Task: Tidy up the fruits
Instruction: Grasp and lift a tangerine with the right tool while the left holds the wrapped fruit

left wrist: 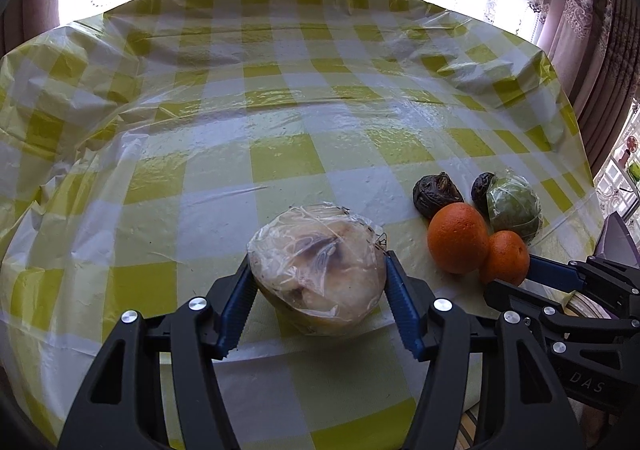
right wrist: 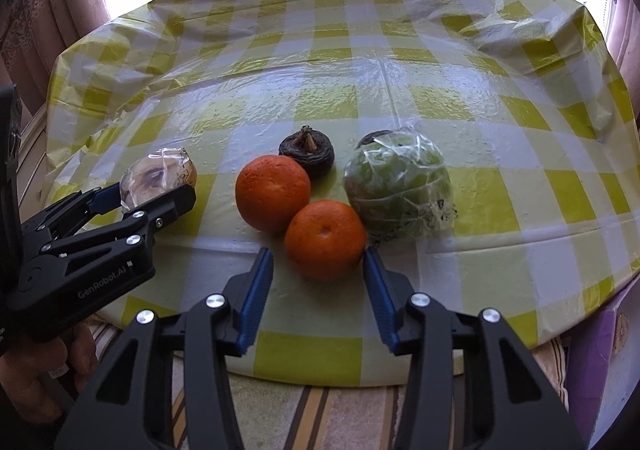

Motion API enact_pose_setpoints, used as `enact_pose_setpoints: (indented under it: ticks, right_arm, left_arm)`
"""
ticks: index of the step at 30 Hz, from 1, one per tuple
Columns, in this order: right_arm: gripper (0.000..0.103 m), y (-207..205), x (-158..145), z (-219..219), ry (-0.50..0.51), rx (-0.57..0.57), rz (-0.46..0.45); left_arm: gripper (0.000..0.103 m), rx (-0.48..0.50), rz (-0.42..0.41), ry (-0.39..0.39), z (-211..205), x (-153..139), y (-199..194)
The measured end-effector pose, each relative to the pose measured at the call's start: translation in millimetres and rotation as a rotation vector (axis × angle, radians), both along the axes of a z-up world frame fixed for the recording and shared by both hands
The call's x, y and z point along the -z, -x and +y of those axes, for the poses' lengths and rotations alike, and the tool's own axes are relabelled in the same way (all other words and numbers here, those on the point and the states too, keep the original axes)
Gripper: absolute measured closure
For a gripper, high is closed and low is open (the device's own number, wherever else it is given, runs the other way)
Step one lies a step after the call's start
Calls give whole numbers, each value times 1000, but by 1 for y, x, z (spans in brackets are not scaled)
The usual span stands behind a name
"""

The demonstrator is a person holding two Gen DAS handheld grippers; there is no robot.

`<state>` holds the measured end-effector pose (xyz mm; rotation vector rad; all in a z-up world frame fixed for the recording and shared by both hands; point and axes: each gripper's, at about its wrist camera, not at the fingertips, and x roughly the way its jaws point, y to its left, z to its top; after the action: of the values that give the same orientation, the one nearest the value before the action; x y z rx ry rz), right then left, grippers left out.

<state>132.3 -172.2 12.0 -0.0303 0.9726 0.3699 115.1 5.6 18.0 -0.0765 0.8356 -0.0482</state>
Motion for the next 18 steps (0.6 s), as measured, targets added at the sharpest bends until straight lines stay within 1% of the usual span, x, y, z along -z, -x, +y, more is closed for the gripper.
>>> enact_pose_setpoints:
  ticks: [7,9,10,18]
  right_arm:
    - [56,-4,-1,2,3,4,-8]
    - [58,-7,0,2,11,12,-8]
    - [61,-8,1,1,8,14,-8]
    - [63,0,-4,-2,-2,-8,-30]
  left_arm:
    - [43,1,0,-6,-1,0,1]
    - [43,1,0,-7,-1,0,1]
    - [43,1,0,-10,-2,0,1]
    - [43,4,-7,-38,-4,-4,2]
